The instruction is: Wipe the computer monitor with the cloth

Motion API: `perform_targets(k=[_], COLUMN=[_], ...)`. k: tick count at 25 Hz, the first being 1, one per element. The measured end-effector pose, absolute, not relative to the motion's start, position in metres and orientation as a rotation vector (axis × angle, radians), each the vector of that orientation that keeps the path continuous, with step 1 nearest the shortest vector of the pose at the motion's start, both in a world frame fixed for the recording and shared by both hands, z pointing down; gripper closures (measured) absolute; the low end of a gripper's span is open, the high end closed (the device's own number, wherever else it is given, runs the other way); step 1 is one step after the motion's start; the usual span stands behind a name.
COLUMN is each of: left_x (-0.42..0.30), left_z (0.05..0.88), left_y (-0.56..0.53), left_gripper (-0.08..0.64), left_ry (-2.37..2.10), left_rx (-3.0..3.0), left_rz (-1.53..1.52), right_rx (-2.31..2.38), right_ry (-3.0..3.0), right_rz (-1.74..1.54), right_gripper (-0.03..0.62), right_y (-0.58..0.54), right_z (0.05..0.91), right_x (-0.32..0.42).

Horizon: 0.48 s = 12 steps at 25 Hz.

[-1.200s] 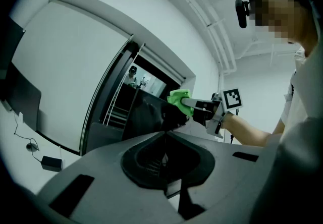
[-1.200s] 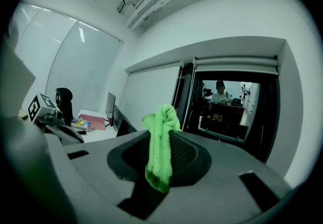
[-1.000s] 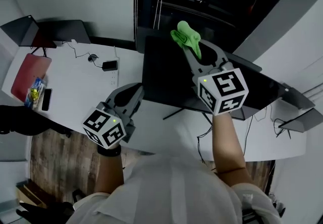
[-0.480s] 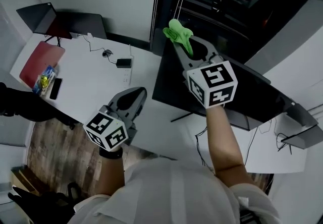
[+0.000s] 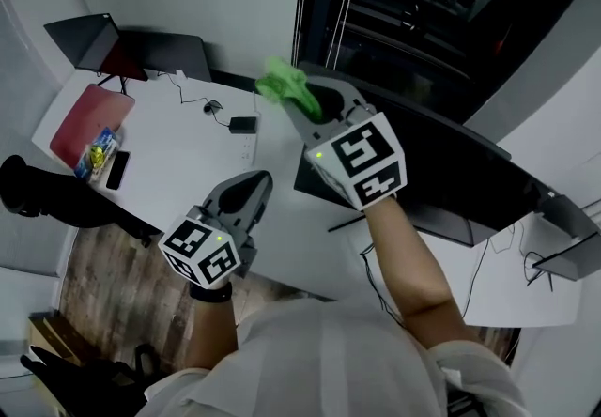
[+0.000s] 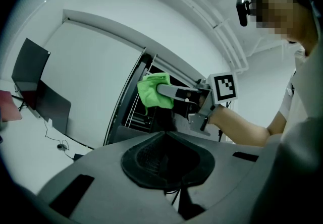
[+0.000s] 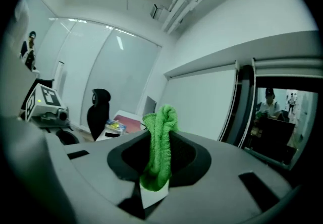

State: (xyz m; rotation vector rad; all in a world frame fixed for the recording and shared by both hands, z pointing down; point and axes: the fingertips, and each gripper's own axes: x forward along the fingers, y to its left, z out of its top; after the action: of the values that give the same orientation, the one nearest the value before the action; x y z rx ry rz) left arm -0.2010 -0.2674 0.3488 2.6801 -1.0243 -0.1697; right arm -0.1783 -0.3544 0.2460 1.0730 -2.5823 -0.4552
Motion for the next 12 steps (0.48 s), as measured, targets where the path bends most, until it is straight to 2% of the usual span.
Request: perform_targets(k=[8, 12], left_x=[-0.210, -0.211], left_z=[0.357, 0.358], left_y=[-0.261, -0.259], left_gripper=[0.543, 0.543], left_ry=[-1.058, -1.057], left_rx=[2.653, 2.647], left_rz=[-0.158, -0.154], right_rx=[0.837, 0.906], right_ry=[-2.512, -2.415], right_rz=[-0.466, -0.598], right_gripper=[0.518, 0.517], right_y=[-0.301, -0.313], right_z=[0.320, 0.306], right_x=[-0.212, -0.203])
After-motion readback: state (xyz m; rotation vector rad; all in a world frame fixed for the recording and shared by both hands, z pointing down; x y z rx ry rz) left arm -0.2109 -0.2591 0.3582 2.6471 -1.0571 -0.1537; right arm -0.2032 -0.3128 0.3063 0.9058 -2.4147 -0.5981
